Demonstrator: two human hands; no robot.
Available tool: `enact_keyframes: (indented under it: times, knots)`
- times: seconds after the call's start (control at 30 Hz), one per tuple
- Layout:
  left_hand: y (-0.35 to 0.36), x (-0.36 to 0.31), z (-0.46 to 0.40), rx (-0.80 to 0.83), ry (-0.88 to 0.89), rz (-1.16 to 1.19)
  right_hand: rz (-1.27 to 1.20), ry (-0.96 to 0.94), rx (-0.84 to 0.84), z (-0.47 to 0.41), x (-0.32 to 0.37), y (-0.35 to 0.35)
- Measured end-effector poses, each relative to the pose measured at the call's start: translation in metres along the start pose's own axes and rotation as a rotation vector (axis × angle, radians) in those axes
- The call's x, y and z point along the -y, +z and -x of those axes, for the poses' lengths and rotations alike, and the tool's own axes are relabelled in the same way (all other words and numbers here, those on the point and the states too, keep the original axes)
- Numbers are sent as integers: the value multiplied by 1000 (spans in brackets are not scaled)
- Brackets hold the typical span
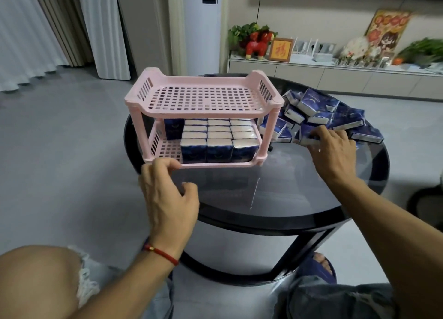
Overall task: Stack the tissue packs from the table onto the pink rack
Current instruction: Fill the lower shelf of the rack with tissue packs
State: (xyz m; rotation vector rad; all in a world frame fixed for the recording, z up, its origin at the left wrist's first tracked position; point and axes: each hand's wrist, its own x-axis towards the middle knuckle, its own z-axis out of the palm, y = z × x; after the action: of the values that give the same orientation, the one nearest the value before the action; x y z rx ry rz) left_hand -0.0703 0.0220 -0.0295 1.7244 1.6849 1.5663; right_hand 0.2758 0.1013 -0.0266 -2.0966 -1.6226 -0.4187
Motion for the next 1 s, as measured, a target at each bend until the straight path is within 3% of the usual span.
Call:
enact_keyframes:
  times: [0.13,0.27,0.37,0.47,0.53,0.63,0.7,0.8,1.0]
  knots:
    - [24,-24,13,221,39,141,-529,102,76,14,10,-38]
    - [39,-52,15,458,-54,286,-958,112,450,32,22,-77]
    - [53,-62,15,660,-164,383,-1057,20,680,47,34,-90]
    - [66,-64,17,750,-269,451,-1048,-38,788,51,46,-87]
    - [71,-62,17,707,-344,458,-883,-32,683,44,41,-74]
    - [72,-56,15,630,-445,499,-452,50,254,23,9,-45]
    - [72,-53,14,616,-470,518,-224,94,99,9,-11,-30]
    - [74,-51,14,616,-466,525,24,60,106,-11,-23,-18]
    - [76,-51,12,614,-459,510,113,47,-22,-19,-23,-7]
